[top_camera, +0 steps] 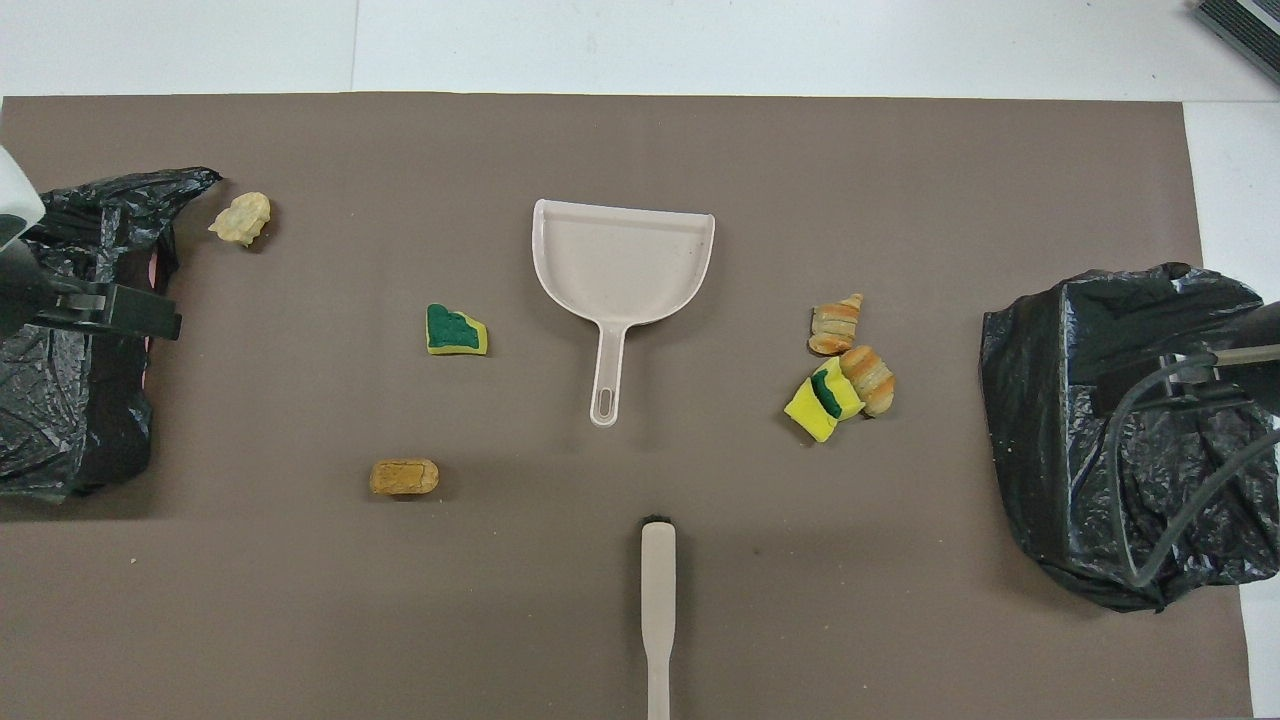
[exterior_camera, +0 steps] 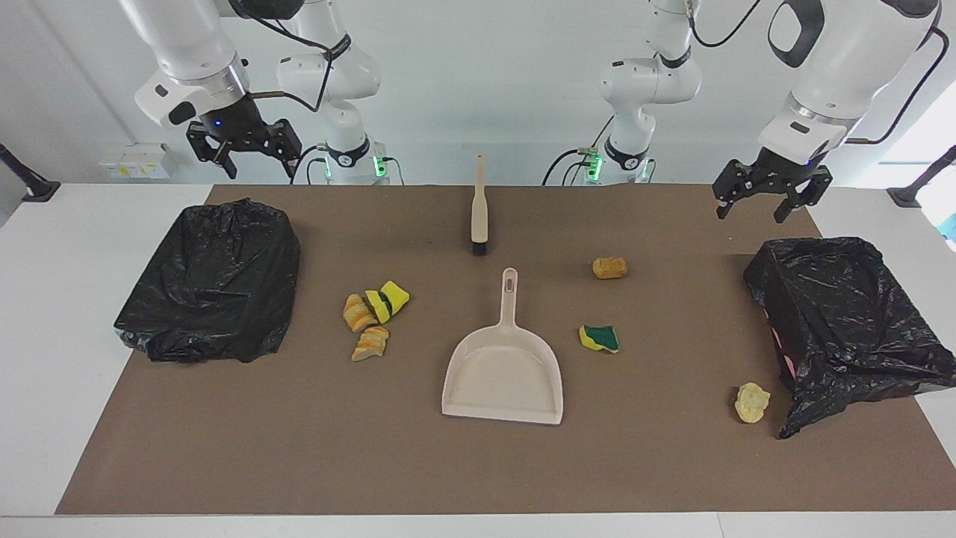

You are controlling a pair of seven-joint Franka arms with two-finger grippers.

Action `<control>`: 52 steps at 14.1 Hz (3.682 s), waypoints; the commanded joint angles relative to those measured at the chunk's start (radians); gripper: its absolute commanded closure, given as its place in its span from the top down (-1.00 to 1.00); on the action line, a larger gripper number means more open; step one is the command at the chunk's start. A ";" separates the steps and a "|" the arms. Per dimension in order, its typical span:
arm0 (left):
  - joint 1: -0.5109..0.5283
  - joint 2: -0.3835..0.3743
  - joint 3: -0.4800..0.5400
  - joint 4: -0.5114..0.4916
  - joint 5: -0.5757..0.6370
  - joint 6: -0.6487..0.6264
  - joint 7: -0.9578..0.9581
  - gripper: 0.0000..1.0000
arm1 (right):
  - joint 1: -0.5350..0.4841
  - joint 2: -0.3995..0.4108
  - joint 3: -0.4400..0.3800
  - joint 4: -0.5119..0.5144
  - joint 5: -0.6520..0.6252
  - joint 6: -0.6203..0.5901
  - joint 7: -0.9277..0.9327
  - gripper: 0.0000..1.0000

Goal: Sweep and dump trash in bin

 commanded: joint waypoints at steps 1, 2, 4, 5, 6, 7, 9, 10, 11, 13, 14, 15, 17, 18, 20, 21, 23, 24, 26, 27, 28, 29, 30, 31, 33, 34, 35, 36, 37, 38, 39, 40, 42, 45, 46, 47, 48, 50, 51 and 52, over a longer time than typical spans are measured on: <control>-0.013 -0.012 0.013 -0.015 -0.012 0.000 0.001 1.00 | -0.014 0.000 0.001 0.006 0.020 0.018 -0.029 1.00; -0.016 -0.011 0.013 -0.010 -0.012 -0.004 0.001 1.00 | -0.023 0.009 -0.001 0.016 0.019 0.018 -0.032 1.00; -0.018 -0.011 0.013 -0.008 -0.012 -0.007 0.001 1.00 | -0.026 0.014 -0.007 0.016 0.010 0.021 -0.034 1.00; -0.018 -0.012 0.013 -0.010 -0.012 -0.009 0.004 1.00 | -0.025 0.013 -0.007 0.016 0.014 0.038 -0.034 1.00; -0.013 -0.012 0.013 -0.010 -0.012 -0.009 0.009 1.00 | -0.023 0.007 -0.009 0.012 0.011 0.052 -0.032 1.00; -0.013 -0.012 0.013 -0.010 -0.012 -0.007 0.012 1.00 | -0.022 0.007 -0.009 0.012 0.011 0.053 -0.032 1.00; -0.013 -0.011 0.013 -0.010 -0.012 -0.007 0.009 1.00 | -0.022 0.003 -0.009 0.007 0.011 0.053 -0.032 1.00; -0.007 -0.011 0.013 -0.010 -0.012 -0.007 0.009 1.00 | -0.020 0.002 -0.009 0.006 0.011 0.053 -0.032 1.00; -0.004 -0.011 0.014 -0.010 -0.012 -0.006 0.009 1.00 | -0.020 0.002 -0.007 0.004 0.011 0.053 -0.032 1.00; -0.001 -0.011 0.019 -0.010 -0.012 -0.006 0.009 1.00 | -0.020 0.000 -0.007 0.003 0.011 0.053 -0.032 1.00; -0.001 -0.011 0.022 -0.010 -0.011 -0.006 0.009 1.00 | -0.020 0.000 -0.007 0.001 0.011 0.053 -0.032 1.00; 0.001 -0.011 0.024 -0.008 -0.009 0.002 0.013 1.00 | -0.020 -0.001 -0.007 0.001 0.011 0.053 -0.032 1.00; -0.013 -0.015 0.024 -0.013 -0.009 -0.007 0.012 1.00 | -0.020 -0.001 -0.007 0.000 0.011 0.052 -0.032 1.00; -0.018 -0.021 0.014 -0.024 -0.008 -0.015 0.012 1.00 | -0.020 -0.001 -0.007 -0.002 0.011 0.053 -0.032 1.00; -0.057 -0.029 0.013 -0.051 -0.011 -0.023 0.004 1.00 | -0.020 -0.003 -0.007 -0.007 0.011 0.052 -0.032 1.00; -0.076 -0.032 0.011 -0.068 -0.012 -0.021 0.000 1.00 | -0.020 -0.003 -0.007 -0.007 0.011 0.052 -0.032 1.00; -0.126 -0.034 0.011 -0.093 -0.014 -0.014 -0.002 1.00 | -0.020 -0.003 -0.007 -0.008 0.011 0.052 -0.032 1.00; -0.161 -0.035 0.011 -0.113 -0.014 -0.006 -0.002 1.00 | -0.020 -0.004 -0.007 -0.008 0.011 0.052 -0.032 1.00; -0.214 -0.037 0.011 -0.142 -0.021 0.009 -0.003 1.00 | -0.020 -0.009 -0.007 -0.013 0.013 0.053 -0.032 1.00; -0.237 -0.038 0.011 -0.148 -0.025 0.017 -0.016 1.00 | -0.020 -0.009 -0.007 -0.014 0.013 0.053 -0.032 1.00; -0.264 -0.038 0.011 -0.148 -0.025 0.020 -0.060 1.00 | -0.020 -0.010 -0.007 -0.017 0.013 0.053 -0.034 1.00; -0.296 -0.040 0.011 -0.151 -0.025 0.023 -0.115 1.00 | -0.020 -0.010 -0.007 -0.017 0.013 0.053 -0.034 1.00; -0.330 -0.043 0.011 -0.163 -0.026 0.026 -0.155 1.00 | -0.020 -0.010 -0.007 -0.017 0.013 0.053 -0.032 1.00; -0.364 -0.044 0.011 -0.174 -0.031 0.037 -0.186 1.00 | -0.020 -0.010 -0.009 -0.017 0.013 0.053 -0.032 1.00; -0.442 -0.072 0.011 -0.232 -0.035 0.095 -0.277 1.00 | -0.020 -0.010 -0.009 -0.019 0.013 0.053 -0.034 1.00; -0.477 -0.090 0.011 -0.266 -0.035 0.123 -0.319 1.00 | -0.020 -0.010 -0.009 -0.019 0.013 0.053 -0.034 1.00; -0.514 -0.101 0.011 -0.297 -0.035 0.144 -0.362 1.00 | -0.020 -0.012 -0.009 -0.019 0.013 0.053 -0.034 1.00; -0.556 -0.107 0.011 -0.323 -0.035 0.166 -0.409 1.00 | -0.020 -0.012 -0.009 -0.020 0.013 0.053 -0.034 1.00; -0.594 -0.116 0.011 -0.352 -0.034 0.192 -0.461 1.00 | -0.020 -0.013 -0.009 -0.020 0.013 0.053 -0.034 1.00; -0.631 -0.121 0.011 -0.384 -0.034 0.224 -0.502 1.00 | -0.020 -0.013 -0.009 -0.022 0.013 0.053 -0.034 1.00; -0.665 -0.133 0.011 -0.415 -0.034 0.255 -0.529 1.00 | -0.022 -0.015 -0.010 -0.026 0.013 0.053 -0.034 1.00; -0.697 -0.138 0.011 -0.445 -0.035 0.279 -0.545 1.00 | -0.026 -0.020 -0.009 -0.031 0.013 0.053 -0.034 1.00; -0.769 -0.142 0.011 -0.490 -0.034 0.318 -0.597 1.00 | -0.028 -0.029 -0.009 -0.043 0.013 0.055 -0.035 1.00; -0.882 -0.142 0.011 -0.600 -0.034 0.449 -0.713 1.00 | -0.028 -0.030 -0.009 -0.048 0.013 0.055 -0.035 1.00; -0.910 -0.142 0.011 -0.637 -0.034 0.488 -0.736 1.00 | -0.026 -0.032 -0.009 -0.048 0.013 0.055 -0.035 1.00; -0.938 -0.145 0.010 -0.672 -0.034 0.520 -0.764 1.00 | -0.026 -0.032 -0.009 -0.048 0.013 0.055 -0.035 1.00; -0.977 -0.147 0.010 -0.697 -0.034 0.543 -0.814 1.00 | -0.026 -0.032 -0.009 -0.048 0.013 0.055 -0.035 1.00; -1.047 -0.144 0.010 -0.737 -0.034 0.581 -0.897 1.00 | -0.026 -0.032 -0.009 -0.048 0.013 0.055 -0.035 1.00; -1.073 -0.144 0.010 -0.767 -0.034 0.620 -0.925 1.00 | -0.028 -0.032 -0.009 -0.048 0.013 0.055 -0.035 1.00; -1.087 -0.144 0.008 -0.791 -0.034 0.650 -0.948 1.00 | -0.028 -0.032 -0.009 -0.048 0.013 0.055 -0.035 1.00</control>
